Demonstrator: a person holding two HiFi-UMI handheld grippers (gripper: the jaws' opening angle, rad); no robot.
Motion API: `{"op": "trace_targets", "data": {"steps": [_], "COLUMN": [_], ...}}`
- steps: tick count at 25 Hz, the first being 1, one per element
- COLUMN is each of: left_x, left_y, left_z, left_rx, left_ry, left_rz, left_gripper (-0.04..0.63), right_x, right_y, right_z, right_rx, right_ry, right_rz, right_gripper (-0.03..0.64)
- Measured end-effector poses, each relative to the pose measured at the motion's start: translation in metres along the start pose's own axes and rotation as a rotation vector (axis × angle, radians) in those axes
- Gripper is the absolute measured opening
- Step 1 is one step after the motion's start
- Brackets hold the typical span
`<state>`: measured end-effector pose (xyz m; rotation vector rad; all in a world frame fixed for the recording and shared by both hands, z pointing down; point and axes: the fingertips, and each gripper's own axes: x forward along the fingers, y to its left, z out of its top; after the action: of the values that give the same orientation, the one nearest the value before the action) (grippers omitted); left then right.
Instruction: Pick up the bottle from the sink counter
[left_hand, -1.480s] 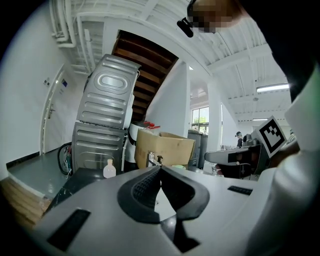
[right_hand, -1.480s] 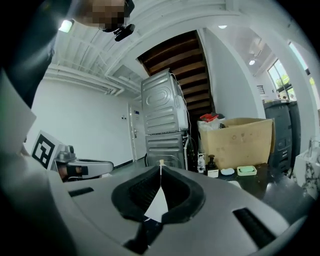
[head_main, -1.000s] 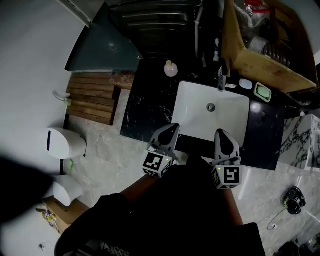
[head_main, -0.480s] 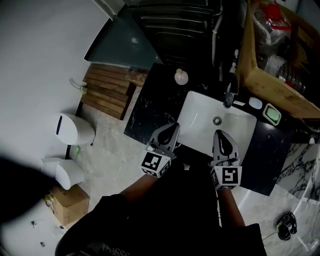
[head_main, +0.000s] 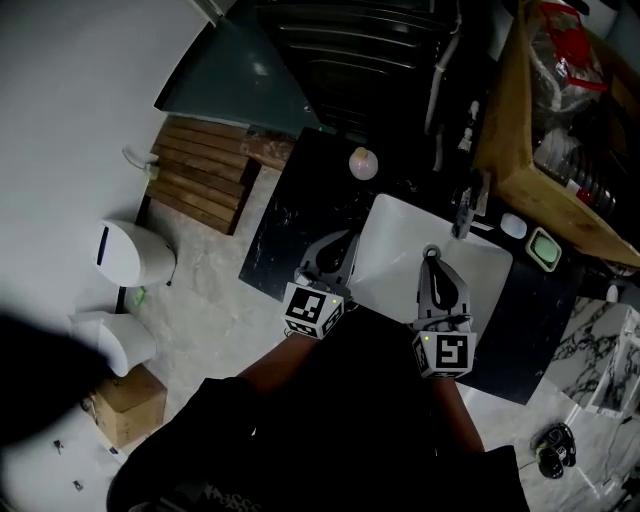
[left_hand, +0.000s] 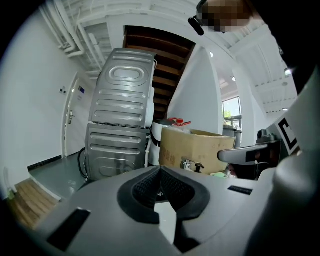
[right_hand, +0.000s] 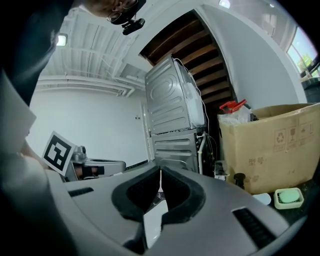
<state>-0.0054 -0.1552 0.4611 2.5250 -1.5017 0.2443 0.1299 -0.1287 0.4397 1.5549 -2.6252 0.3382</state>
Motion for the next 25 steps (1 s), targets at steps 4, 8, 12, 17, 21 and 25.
{"op": "trace_targets", "data": {"steps": [4,8,12,17,21,25], "left_x": [0.020,0.035,0.052,0.074,0.092,0.110], "left_y": [0.020,0.040,0.059,0.077,0.087,0.092], "left_z": [-0.008,-0.022,-0.024,-0.030,-0.036,-0.044], "left_rx": [-0.015,-0.028,-0.015,-0.011,-0.001,0.003], "left_ry": [0.006,0.024,0.017,0.006,0.012,0.021], "left_rz": [0.005,0.009,0.013,0.006,-0.002,-0.016], "left_gripper": [0.014,0.014,0.015,0.014,0.015,0.015], "right_x": [0.029,0.054,0.079,0.101,0.119,0.138], "right_y": [0.004,0.008,0.009,0.006,0.001,-0.002], "right_z": [0.002,-0.005,-0.006,-0.009,-0.018,-0.022], "right_rx": [-0.022,-0.031,-0.015,-0.003,0.009,0.010], "right_ry": [0.008,0.029,0.033,0.020,0.038,0.053], "right_rz": [0.007,0.011,0.014,0.002,-0.008,-0.014], "right_gripper": [0.038,0.038,0.038,0.038,0.038,0.038]}}
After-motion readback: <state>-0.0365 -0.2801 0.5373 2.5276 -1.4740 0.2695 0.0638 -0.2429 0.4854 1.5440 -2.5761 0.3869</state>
